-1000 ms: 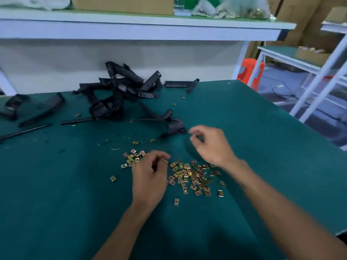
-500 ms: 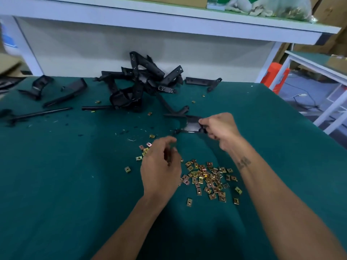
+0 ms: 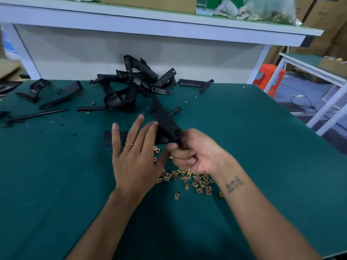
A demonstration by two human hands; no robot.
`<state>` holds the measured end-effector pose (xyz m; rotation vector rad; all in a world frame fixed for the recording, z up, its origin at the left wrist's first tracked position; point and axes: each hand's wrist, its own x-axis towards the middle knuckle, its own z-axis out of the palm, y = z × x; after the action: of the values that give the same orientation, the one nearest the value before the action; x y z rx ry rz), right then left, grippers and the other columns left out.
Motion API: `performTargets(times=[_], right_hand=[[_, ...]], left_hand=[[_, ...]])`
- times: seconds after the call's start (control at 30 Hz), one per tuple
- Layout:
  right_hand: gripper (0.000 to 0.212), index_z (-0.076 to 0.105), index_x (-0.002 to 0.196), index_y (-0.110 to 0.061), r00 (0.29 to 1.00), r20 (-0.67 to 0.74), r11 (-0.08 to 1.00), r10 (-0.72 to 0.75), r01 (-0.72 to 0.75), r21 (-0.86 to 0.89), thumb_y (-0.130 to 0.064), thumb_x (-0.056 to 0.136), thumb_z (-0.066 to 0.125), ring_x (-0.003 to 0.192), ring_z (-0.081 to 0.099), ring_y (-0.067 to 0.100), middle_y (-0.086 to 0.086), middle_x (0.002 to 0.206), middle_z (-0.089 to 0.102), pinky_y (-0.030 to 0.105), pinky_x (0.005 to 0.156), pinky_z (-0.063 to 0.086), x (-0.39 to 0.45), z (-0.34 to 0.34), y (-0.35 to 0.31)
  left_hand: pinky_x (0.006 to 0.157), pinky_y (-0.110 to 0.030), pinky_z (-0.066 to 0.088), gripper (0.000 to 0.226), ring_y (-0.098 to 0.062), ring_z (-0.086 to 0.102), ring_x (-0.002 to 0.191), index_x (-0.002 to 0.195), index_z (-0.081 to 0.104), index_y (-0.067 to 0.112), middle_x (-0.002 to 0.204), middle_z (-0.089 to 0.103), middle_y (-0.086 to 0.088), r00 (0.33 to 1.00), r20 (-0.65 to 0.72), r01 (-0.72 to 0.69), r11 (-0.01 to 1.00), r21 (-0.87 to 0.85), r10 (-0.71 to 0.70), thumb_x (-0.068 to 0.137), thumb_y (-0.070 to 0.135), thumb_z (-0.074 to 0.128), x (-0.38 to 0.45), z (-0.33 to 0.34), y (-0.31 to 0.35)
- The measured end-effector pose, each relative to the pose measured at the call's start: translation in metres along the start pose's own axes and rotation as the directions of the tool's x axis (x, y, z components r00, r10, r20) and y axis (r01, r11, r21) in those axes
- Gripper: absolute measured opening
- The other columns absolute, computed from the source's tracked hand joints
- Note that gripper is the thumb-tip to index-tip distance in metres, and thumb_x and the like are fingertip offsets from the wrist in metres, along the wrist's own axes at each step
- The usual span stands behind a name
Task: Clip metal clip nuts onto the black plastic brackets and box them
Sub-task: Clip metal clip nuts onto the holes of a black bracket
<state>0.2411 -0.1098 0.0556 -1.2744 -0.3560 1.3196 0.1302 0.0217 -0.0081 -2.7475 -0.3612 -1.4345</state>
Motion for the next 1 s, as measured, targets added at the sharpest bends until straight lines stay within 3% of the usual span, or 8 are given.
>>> performTargets(times=[0.1, 0.17, 0.27, 0.37, 0.53, 0.73, 0.83, 1.0], right_hand=[[0.044, 0.053, 0.057, -0.018, 0.999, 0.039, 0.992, 0.007, -0.002, -0.13, -0.018, 0.096, 0.032, 0.032, 0.021, 0.008, -0.008, 0.04, 0.025, 0.022, 0.033, 0.015, 0.0, -0.012, -0.001], [0.041, 0.059, 0.059, -0.017, 0.997, -0.012, 0.974, -0.079, 0.075, -0.213, -0.02, 0.097, 0.045, 0.034, 0.024, 0.01, -0.007, 0.043, 0.028, 0.02, 0.033, 0.023, -0.001, -0.023, 0.001], [0.033, 0.064, 0.065, -0.015, 0.892, -0.304, 0.887, -0.336, 0.192, -0.419, -0.021, 0.097, 0.062, 0.039, 0.033, 0.016, -0.001, 0.046, 0.037, 0.027, 0.045, 0.033, 0.003, -0.038, 0.013], [0.022, 0.073, 0.075, -0.025, 0.698, -0.373, 0.595, -0.611, 0.095, -0.798, -0.027, 0.096, 0.068, 0.056, 0.058, 0.009, -0.011, 0.064, 0.064, 0.032, 0.065, 0.051, 0.01, -0.047, 0.027], [0.023, 0.077, 0.105, -0.031, 0.789, -0.199, 0.176, -0.581, -0.116, -0.977, -0.048, 0.091, 0.071, 0.094, 0.057, 0.011, -0.013, 0.096, 0.057, 0.034, 0.074, 0.049, 0.023, -0.03, 0.039], [0.007, 0.07, 0.095, -0.021, 0.759, -0.079, 0.001, -0.646, -0.103, -0.995, -0.026, 0.098, 0.065, 0.104, 0.054, 0.02, -0.005, 0.1, 0.064, 0.039, 0.093, 0.045, 0.026, -0.017, 0.044], [0.014, 0.058, 0.088, -0.022, 0.742, -0.077, 0.044, -0.665, -0.065, -0.997, -0.017, 0.099, 0.063, 0.091, 0.055, 0.018, -0.009, 0.088, 0.058, 0.036, 0.081, 0.043, 0.026, -0.023, 0.046], [0.016, 0.063, 0.09, -0.02, 0.537, -0.258, 0.485, -0.803, 0.336, -0.807, -0.007, 0.1, 0.063, 0.062, 0.066, 0.014, -0.004, 0.075, 0.069, 0.026, 0.058, 0.052, 0.015, -0.035, 0.039]], left_hand=[[0.07, -0.04, 0.052, 0.021, -0.03, 0.066, 0.078, 0.101, 0.056, 0.01, 0.088, 0.064, -0.003, 0.988, 0.147, 0.051, 0.996, -0.069, -0.041, 0.091, 0.024, 0.068, -0.003, -0.005, -0.001], [0.045, -0.027, 0.03, 0.034, -0.03, 0.055, 0.054, 0.089, 0.046, 0.011, 0.076, 0.057, -0.004, 0.962, 0.237, 0.158, 0.984, -0.087, -0.134, 0.072, 0.003, 0.074, -0.002, -0.009, 0.001], [0.047, -0.025, 0.022, 0.037, -0.029, 0.049, 0.048, 0.089, 0.043, 0.011, 0.075, 0.056, -0.006, 0.945, 0.263, 0.216, 0.975, -0.054, -0.195, 0.073, 0.007, 0.076, 0.003, -0.015, 0.001], [0.052, -0.03, 0.026, 0.042, -0.022, 0.041, 0.059, 0.093, 0.037, 0.016, 0.079, 0.05, -0.001, 0.938, 0.213, 0.281, 0.96, 0.003, -0.275, 0.096, 0.053, 0.055, 0.006, -0.016, 0.0], [0.048, -0.029, 0.018, 0.052, -0.021, 0.042, 0.058, 0.088, 0.036, 0.018, 0.076, 0.046, 0.0, 0.913, 0.261, 0.337, 0.94, -0.052, -0.313, 0.102, 0.065, 0.022, 0.001, -0.013, -0.003], [0.053, -0.033, 0.03, 0.053, -0.034, 0.058, 0.063, 0.093, 0.054, 0.013, 0.078, 0.062, -0.006, 0.89, 0.322, 0.344, 0.939, -0.011, -0.322, 0.104, 0.059, 0.03, -0.004, -0.007, -0.004], [0.053, -0.034, 0.031, 0.057, -0.037, 0.061, 0.062, 0.094, 0.057, 0.012, 0.077, 0.064, -0.007, 0.886, 0.375, 0.315, 0.948, -0.054, -0.273, 0.102, 0.058, 0.024, -0.005, -0.007, -0.002], [0.05, -0.031, 0.03, 0.055, -0.04, 0.057, 0.049, 0.085, 0.062, 0.009, 0.06, 0.061, -0.01, 0.909, 0.363, 0.267, 0.956, -0.125, -0.206, 0.1, 0.05, 0.03, -0.007, -0.008, 0.002]])
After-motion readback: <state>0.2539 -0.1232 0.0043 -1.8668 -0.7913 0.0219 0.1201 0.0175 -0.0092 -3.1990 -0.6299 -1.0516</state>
